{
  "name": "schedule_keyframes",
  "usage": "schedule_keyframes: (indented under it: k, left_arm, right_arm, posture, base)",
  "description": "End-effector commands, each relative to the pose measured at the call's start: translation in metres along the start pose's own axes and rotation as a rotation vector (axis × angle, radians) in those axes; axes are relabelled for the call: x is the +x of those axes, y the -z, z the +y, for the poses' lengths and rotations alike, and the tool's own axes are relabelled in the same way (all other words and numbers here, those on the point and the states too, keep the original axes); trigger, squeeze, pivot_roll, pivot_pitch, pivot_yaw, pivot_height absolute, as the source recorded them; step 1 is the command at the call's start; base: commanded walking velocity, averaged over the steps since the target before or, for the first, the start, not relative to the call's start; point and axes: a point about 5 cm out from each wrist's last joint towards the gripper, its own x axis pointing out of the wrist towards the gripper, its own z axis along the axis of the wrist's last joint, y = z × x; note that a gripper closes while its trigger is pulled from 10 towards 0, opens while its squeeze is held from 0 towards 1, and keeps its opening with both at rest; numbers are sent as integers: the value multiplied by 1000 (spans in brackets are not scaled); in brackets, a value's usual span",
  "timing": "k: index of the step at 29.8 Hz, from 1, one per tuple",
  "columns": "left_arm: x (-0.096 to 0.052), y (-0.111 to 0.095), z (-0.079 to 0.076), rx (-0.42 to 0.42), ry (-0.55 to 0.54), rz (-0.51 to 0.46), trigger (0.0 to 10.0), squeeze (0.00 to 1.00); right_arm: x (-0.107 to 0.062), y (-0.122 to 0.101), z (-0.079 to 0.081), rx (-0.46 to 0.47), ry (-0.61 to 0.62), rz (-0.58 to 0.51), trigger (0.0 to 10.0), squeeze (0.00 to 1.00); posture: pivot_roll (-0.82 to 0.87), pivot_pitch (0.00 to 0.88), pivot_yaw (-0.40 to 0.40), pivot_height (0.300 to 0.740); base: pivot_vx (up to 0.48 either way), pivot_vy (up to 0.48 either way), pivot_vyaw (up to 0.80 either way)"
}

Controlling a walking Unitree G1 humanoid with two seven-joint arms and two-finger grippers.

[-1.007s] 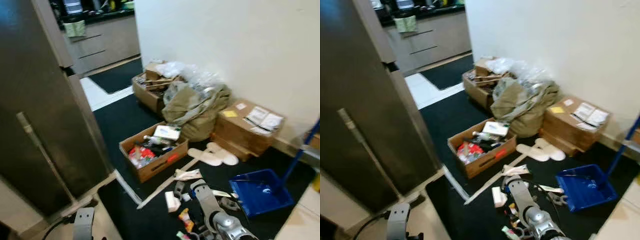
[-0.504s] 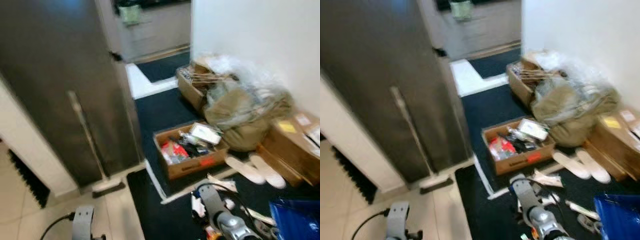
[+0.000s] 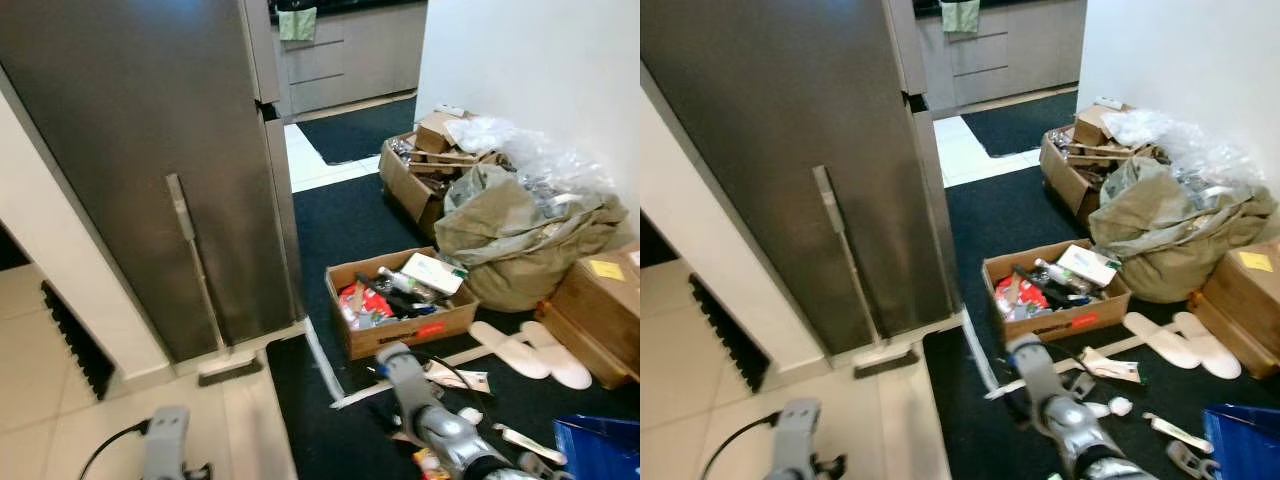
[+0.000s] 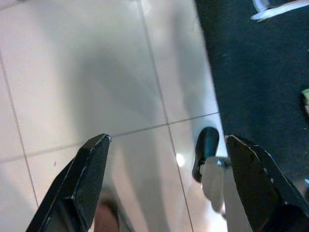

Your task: Sweep floor

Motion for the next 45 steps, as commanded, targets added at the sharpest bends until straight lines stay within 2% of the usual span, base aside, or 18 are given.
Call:
schedule_keyframes:
  k: [1,7,22,27,37,45]
  left_arm:
    - [0,0,2,-2,0,3,10000,0]
    - [-1,1,3,4,1,5,10000,0]
    - [0,2,0,26,11,8,10000,0]
    - [-1,3,1,28,11,10,10000,0]
    - [-1,4,3,38,9,15,10000,0]
    - [-1,4,3,48,8,16,10000,0]
  right_arm:
    - [-2,8,0,23,-4,20,10000,0]
    - [-2,8,4,27,-24,19,10000,0]
    - [-1,5,4,43,-8,4,10000,0]
    - [1,-2,8,58,-45,-31,10000,0]
    - [4,-15,14,74,-90,-88,10000,0]
    - [7,-25,20,57,-122,-117,10000,0]
  posture:
    - [-97,0,87,740]
    - [-92,0,89,740]
    - [-92,0,90,740]
    - [-89,0,90,740]
    - [-86,0,89,740]
    - [-82,0,86,740]
  base:
    - [296,0,794]
    - [298,0,754]
    - [304,0,0]
    - [307,0,165]
    - [306,0,778]
    - [299,0,0]
